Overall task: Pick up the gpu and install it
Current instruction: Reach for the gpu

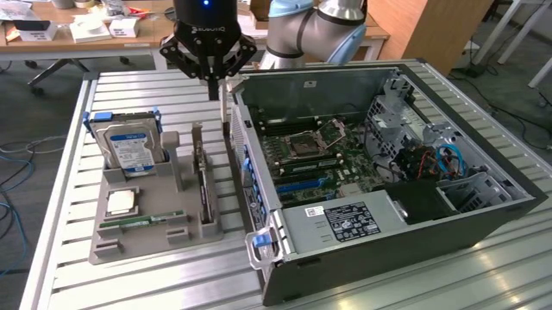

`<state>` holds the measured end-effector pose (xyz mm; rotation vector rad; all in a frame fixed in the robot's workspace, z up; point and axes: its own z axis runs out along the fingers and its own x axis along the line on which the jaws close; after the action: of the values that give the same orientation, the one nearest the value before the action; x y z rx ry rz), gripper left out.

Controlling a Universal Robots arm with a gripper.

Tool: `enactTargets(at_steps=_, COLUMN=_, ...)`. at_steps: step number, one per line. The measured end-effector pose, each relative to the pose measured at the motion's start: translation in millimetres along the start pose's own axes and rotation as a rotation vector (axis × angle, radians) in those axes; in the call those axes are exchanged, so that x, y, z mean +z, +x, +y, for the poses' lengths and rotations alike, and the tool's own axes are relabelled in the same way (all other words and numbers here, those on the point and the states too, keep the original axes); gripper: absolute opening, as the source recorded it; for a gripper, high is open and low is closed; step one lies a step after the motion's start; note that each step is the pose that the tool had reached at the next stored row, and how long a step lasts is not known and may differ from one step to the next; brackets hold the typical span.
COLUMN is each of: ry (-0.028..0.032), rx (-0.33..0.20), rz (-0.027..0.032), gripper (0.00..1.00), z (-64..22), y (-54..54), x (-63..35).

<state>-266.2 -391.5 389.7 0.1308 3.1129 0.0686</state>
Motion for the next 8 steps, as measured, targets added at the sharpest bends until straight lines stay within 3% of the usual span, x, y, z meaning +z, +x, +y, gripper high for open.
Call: enactTargets(at_steps=8, ry=0.0001, rx=0.004, rz=-0.0002, gripper=0.11, z=-0.3, y=14.6, x=0.0)
